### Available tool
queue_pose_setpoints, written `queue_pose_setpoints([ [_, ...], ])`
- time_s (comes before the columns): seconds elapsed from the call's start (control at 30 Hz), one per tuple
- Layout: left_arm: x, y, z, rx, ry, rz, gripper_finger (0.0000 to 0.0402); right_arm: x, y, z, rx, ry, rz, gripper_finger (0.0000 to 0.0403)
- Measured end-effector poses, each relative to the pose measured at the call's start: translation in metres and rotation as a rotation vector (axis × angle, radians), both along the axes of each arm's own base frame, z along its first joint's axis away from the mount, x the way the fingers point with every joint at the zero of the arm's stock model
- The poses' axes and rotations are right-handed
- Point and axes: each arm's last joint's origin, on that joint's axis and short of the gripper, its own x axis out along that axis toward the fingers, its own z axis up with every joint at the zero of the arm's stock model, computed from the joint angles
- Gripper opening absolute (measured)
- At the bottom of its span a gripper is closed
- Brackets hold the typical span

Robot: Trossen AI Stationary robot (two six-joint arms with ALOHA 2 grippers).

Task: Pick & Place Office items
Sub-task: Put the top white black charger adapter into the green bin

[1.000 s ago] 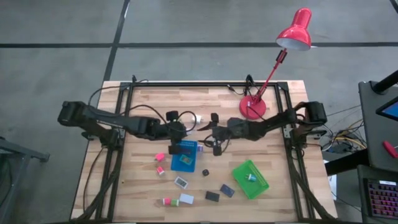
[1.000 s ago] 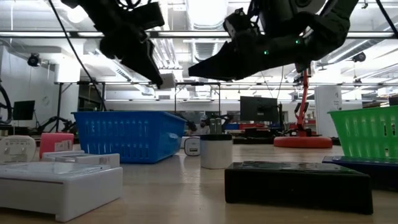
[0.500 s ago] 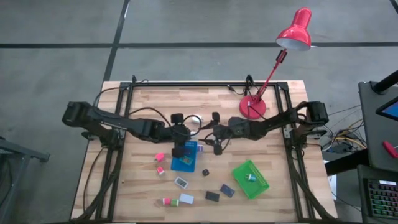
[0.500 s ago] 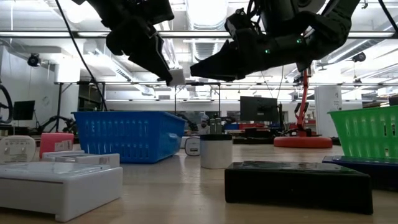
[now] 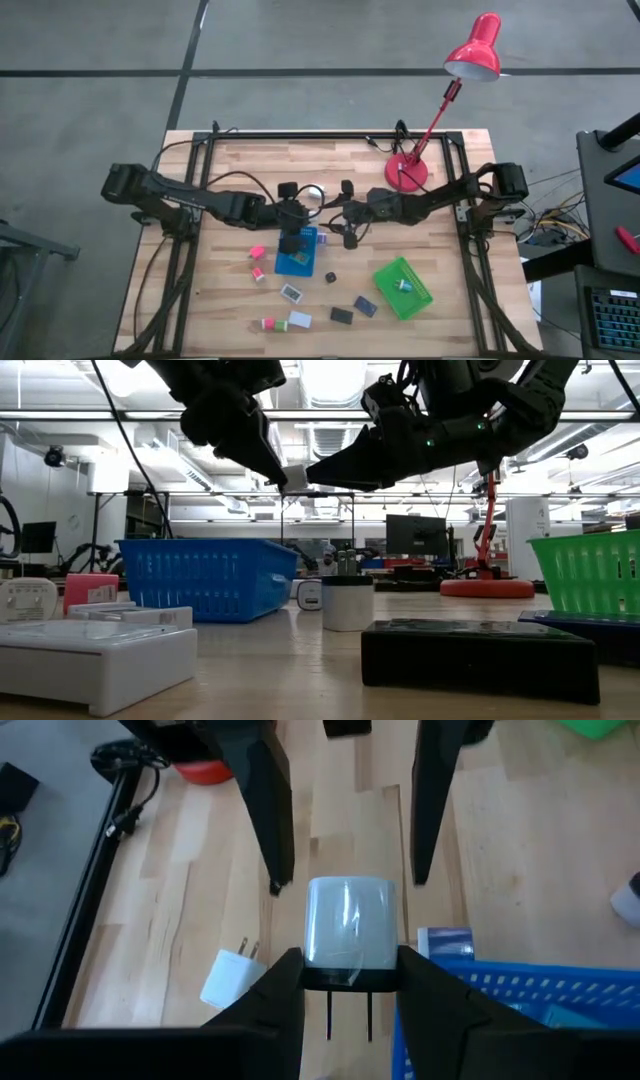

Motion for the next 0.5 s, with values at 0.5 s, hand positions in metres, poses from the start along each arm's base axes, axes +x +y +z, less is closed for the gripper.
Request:
queue_pose_setpoints([
  [0.5, 0.0027, -0.0007, 0.0025, -0.013, -0.037, -0.011, 0.012, 0.0003, 0.0005, 0.0005, -0.002, -0.002, 0.009, 0.0224],
])
